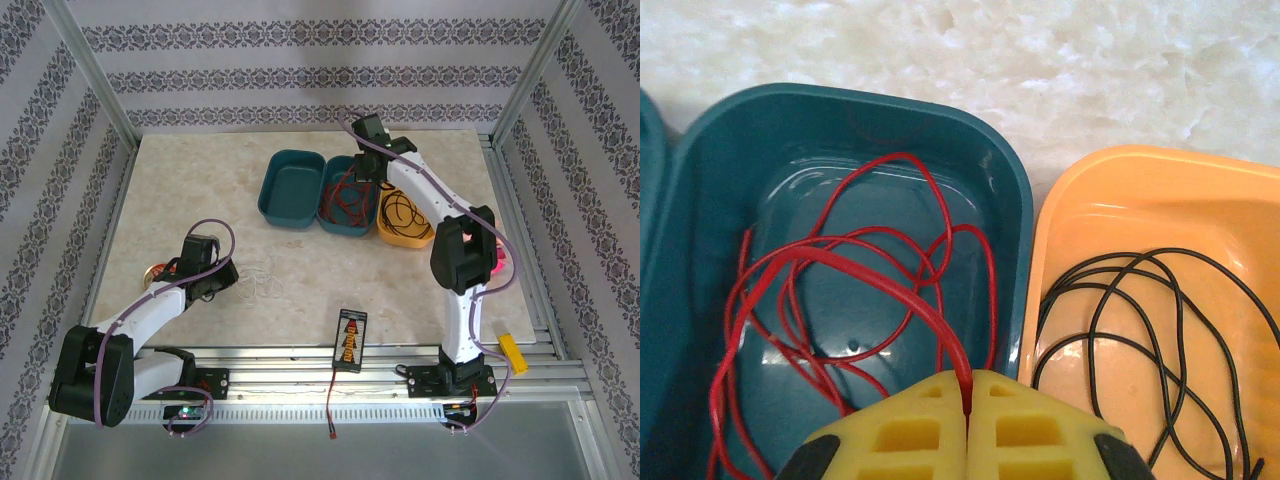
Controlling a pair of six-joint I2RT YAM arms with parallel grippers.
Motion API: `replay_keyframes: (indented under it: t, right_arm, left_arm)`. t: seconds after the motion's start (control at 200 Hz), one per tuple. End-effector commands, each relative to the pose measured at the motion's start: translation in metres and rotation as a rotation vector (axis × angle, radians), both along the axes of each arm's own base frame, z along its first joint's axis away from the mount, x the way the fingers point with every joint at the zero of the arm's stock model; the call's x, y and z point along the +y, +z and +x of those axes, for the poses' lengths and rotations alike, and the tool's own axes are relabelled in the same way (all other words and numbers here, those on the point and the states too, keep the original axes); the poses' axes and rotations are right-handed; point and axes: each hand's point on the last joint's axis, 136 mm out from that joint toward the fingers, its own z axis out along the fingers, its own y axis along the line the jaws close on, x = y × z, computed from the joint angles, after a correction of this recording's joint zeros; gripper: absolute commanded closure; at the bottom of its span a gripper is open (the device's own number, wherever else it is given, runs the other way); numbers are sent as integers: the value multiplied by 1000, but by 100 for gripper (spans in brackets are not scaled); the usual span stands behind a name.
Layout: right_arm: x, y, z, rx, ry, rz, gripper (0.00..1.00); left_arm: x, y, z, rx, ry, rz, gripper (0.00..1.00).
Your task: Untangle the cables
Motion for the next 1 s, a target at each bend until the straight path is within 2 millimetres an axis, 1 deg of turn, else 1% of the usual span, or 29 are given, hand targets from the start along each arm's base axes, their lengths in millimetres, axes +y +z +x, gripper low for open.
replay_keyframes:
  t: [0.0, 0.115, 0.27, 0.44, 0.535, 0.66, 0.74, 0.834, 0.889, 0.914, 0.964, 0.994]
  right_arm:
    - [-9, -5, 6, -2, -55, -35, 100]
    - [-9, -14, 8, 2, -68, -36, 100]
    - [-6, -19, 12, -5, -71, -21, 100]
    - [-5, -18, 26, -25, -84, -29, 100]
    - [-3, -22, 33, -24, -85, -31, 100]
    - [1, -34, 38, -5, -87, -27, 100]
    - [3, -45, 36, 18, -82, -27, 100]
    - [6, -53, 31, 42, -68, -32, 93]
    - [6, -53, 28, 49, -61, -36, 85]
    - [7, -52, 26, 48, -56, -38, 81]
    - [8, -48, 23, 42, -45, -42, 77]
    - [9, -42, 21, 30, -41, -42, 75]
  left_arm:
    - [0, 8, 7, -24, 11, -22, 100]
    - [0, 8, 7, -22, 8, -19, 100]
    - [0, 8, 6, -20, 5, -20, 100]
    - [-2, 6, 6, -17, 4, -32, 100]
    - [-3, 5, 6, -15, 5, -39, 100]
    - [-4, 6, 6, -18, 4, -47, 100]
    - [-4, 6, 7, -18, 3, -47, 100]
    - [-4, 7, 7, -20, 1, -48, 100]
    - [-4, 7, 7, -19, -1, -46, 100]
    - [-4, 7, 7, -19, -2, -46, 100]
    - [-4, 7, 6, -19, -3, -45, 100]
    - [-4, 7, 6, -17, -3, -43, 100]
